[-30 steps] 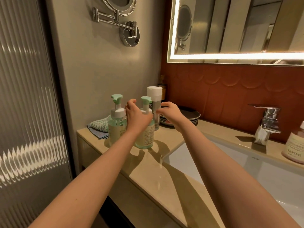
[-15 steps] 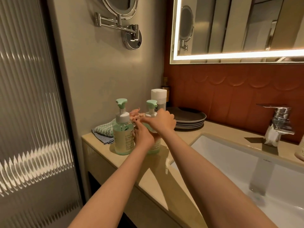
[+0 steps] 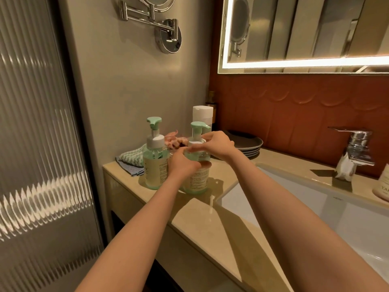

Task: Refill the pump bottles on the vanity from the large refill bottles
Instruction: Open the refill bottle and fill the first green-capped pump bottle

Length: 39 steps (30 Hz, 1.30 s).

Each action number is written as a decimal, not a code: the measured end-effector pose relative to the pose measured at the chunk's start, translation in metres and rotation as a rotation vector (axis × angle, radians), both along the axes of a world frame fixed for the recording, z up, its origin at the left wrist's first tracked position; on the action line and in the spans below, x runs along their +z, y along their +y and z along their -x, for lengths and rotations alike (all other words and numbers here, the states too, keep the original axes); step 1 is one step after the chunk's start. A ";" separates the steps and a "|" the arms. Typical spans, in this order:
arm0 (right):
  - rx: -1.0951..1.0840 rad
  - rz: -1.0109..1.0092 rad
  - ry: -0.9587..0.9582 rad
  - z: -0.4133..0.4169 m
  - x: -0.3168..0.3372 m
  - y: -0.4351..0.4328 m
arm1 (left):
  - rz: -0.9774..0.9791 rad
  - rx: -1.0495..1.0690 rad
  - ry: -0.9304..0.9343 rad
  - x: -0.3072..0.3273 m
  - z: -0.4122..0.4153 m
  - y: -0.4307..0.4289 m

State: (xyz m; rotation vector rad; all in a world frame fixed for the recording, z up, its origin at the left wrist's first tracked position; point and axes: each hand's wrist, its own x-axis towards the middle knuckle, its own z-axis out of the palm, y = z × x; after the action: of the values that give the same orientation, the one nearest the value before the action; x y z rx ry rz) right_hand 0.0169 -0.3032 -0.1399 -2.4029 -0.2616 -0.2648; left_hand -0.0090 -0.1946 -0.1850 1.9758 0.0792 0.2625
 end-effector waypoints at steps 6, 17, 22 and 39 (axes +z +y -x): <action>-0.007 -0.130 0.036 -0.001 -0.003 -0.018 | 0.021 -0.063 0.009 0.002 0.004 -0.001; -0.051 -0.162 0.027 0.009 -0.014 0.003 | 0.022 -0.037 -0.019 -0.001 0.004 -0.004; -0.146 -0.071 -0.039 0.012 -0.014 0.000 | -0.055 -0.027 -0.037 -0.002 0.005 -0.004; -0.074 -0.214 -0.054 0.024 -0.023 0.020 | -0.102 0.007 -0.015 -0.007 0.016 0.003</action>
State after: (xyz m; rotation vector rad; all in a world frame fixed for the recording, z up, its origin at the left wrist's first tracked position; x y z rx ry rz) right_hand -0.0072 -0.2837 -0.1633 -2.1989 -0.1602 -0.3725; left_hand -0.0246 -0.1920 -0.1915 2.0754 0.0638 0.2905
